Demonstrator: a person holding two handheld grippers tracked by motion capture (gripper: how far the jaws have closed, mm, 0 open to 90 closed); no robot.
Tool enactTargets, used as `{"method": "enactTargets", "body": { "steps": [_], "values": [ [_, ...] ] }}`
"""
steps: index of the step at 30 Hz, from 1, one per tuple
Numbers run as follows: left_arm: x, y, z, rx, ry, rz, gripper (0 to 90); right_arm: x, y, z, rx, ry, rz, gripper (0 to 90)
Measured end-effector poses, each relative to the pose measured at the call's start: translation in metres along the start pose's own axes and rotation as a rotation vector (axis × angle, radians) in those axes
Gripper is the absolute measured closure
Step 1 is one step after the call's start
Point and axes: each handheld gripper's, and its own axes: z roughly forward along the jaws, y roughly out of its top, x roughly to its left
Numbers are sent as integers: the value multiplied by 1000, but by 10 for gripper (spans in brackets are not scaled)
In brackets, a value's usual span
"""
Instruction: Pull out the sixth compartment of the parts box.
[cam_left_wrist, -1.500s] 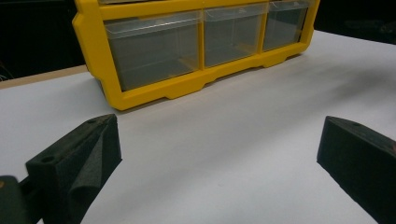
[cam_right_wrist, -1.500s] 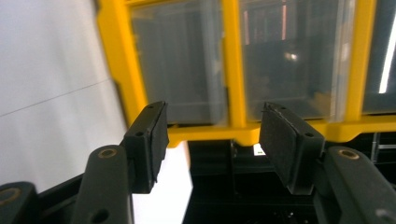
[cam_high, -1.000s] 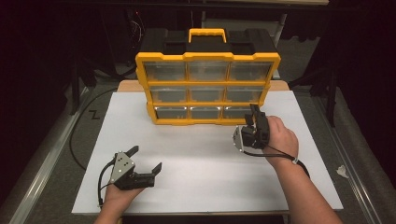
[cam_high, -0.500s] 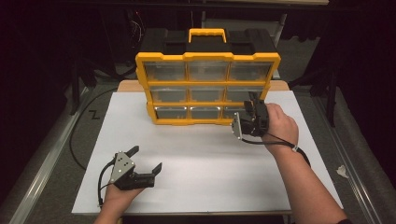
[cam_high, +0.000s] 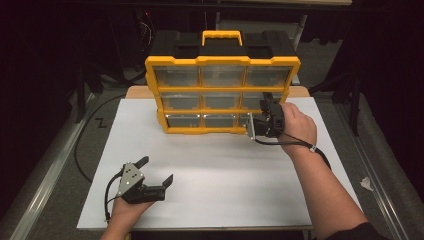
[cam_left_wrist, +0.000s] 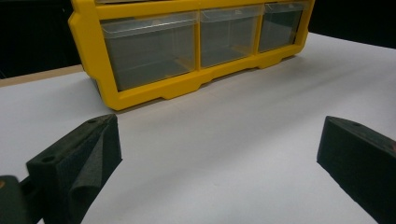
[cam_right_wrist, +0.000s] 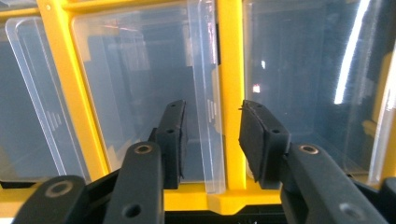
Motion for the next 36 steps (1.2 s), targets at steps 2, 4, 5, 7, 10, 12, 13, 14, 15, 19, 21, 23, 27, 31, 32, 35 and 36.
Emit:
{"method": "enactTargets", "body": {
  "steps": [2,4,5,7,10,12,13,14,15,19,21,23,27,31,32,35,36],
  "values": [
    [0,0,0,-1,0,0,6,4,0,2,12,4,21,655],
    [0,0,0,1,-2,-1,6,3,1,3,13,3,3,656],
    [0,0,0,0,-2,-3,6,3,1,4,7,-3,-7,664],
    [0,0,0,-1,-2,-5,6,3,1,5,16,4,-11,666],
    [0,0,0,-1,-1,-5,6,5,0,8,12,4,-4,678],
    [1,0,0,0,-1,-6,6,5,1,8,9,2,-25,680],
    [1,0,0,-1,-1,-6,6,5,3,9,6,0,-40,688],
    [1,0,0,-1,0,-6,6,5,3,9,6,0,-40,688],
    [1,0,0,-1,-1,-6,6,5,3,9,10,2,-33,696],
    [1,0,0,-1,1,-8,6,7,4,11,8,-7,-50,715],
    [1,0,0,-1,0,-7,6,7,3,11,18,-6,-52,721],
    [1,0,0,-1,0,-7,6,7,3,11,14,-12,-58,733],
    [1,0,0,-2,-1,-9,6,8,4,11,24,-15,-60,734],
    [1,0,0,0,-3,-7,7,8,5,11,27,-29,-75,751],
    [1,0,0,-1,-3,-8,7,8,5,11,28,-27,-73,760],
    [1,0,0,-2,-2,-9,7,8,5,11,29,-34,-76,784],
    [1,0,0,-2,-1,-10,7,8,5,11,29,-37,-78,793]
  ]
}}
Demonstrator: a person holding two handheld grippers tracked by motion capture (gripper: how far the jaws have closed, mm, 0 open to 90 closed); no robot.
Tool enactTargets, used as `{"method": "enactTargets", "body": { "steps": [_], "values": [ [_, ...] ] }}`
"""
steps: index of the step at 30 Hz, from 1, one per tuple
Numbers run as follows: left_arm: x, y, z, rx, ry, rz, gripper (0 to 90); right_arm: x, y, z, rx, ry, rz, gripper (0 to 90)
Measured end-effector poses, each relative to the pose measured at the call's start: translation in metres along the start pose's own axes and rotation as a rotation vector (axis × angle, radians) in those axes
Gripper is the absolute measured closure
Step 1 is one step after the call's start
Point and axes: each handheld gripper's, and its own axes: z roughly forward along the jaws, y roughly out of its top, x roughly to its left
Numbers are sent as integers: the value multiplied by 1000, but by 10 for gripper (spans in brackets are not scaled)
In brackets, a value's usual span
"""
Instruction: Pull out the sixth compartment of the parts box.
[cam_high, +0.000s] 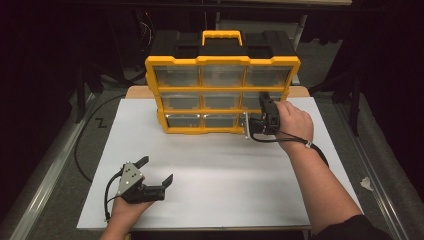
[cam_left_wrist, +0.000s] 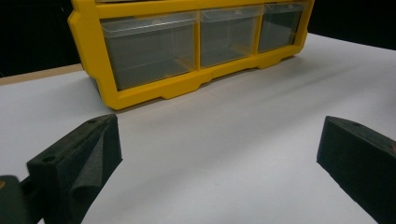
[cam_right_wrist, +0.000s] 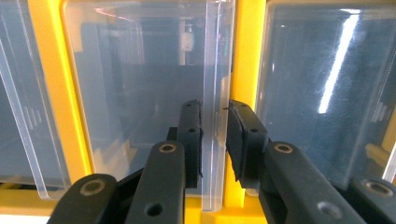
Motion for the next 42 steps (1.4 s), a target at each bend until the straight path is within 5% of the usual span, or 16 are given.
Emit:
{"method": "enactTargets", "body": {
  "steps": [16,42],
  "values": [
    [1,0,-1,-2,1,-2,7,-1,-1,-5,1,7,-7,803],
    [-1,0,-1,-6,-5,0,7,0,-2,-48,-20,9,-9,802]
  ]
}}
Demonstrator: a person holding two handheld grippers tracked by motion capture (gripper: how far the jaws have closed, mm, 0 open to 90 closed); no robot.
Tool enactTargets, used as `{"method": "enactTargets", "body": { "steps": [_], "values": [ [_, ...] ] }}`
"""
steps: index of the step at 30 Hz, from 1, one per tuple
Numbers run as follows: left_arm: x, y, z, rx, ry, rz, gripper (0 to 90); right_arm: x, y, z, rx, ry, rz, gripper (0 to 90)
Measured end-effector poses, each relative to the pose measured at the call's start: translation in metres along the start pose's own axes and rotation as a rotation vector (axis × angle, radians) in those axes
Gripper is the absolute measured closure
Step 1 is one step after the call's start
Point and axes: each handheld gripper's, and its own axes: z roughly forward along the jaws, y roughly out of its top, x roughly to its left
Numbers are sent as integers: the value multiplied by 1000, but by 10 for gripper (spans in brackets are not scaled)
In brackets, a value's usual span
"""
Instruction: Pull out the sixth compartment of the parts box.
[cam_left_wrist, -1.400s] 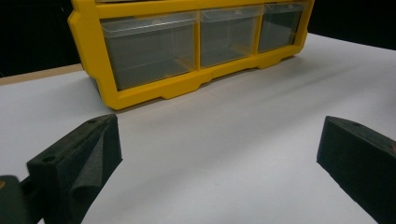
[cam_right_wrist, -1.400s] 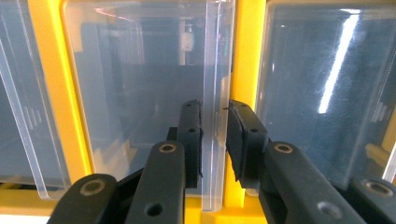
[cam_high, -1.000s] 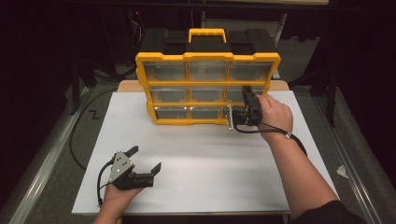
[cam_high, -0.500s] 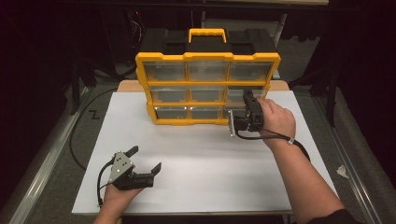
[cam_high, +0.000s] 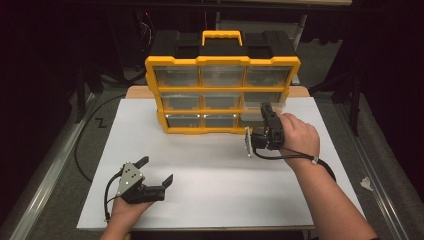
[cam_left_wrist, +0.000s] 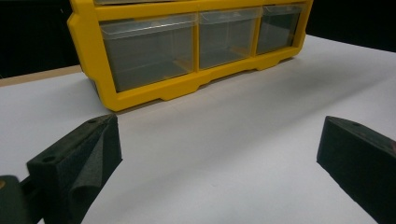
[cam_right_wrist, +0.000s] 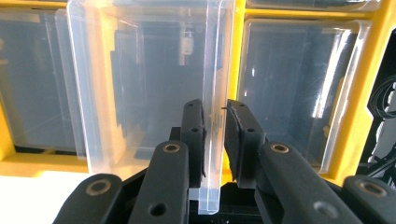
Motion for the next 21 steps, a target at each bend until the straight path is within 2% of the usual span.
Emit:
{"method": "enactTargets", "body": {
  "steps": [8,21],
  "values": [
    [0,0,0,0,-1,-3,7,2,-1,-12,-13,-8,13,802],
    [0,0,0,0,-3,-3,7,1,-2,-25,-21,-10,1,802]
  ]
}}
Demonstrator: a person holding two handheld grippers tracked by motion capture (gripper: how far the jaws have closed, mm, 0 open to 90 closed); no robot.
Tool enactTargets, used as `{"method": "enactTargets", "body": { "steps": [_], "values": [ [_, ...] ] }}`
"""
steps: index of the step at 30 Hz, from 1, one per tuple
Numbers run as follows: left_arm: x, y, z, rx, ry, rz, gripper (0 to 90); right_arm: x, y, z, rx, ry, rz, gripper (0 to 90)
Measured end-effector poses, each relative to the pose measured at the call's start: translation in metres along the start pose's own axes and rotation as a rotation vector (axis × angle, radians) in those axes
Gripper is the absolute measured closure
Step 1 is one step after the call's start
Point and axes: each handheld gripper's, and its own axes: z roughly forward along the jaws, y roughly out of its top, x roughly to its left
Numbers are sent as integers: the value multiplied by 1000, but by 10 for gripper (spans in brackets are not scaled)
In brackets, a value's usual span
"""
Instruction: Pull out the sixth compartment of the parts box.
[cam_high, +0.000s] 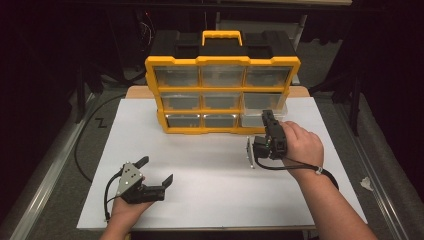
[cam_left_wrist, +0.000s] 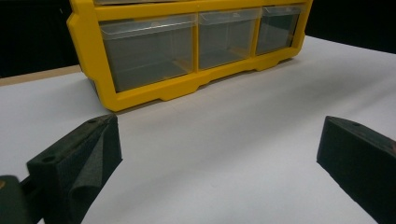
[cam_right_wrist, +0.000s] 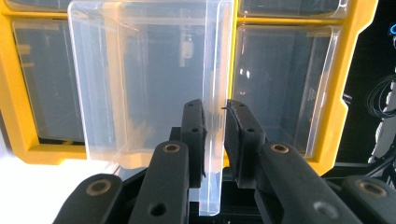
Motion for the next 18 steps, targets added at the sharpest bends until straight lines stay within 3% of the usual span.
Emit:
{"method": "enactTargets", "body": {
  "steps": [18],
  "values": [
    [0,0,0,-3,-4,-1,7,2,0,-17,-10,-3,9,802]
  ]
}}
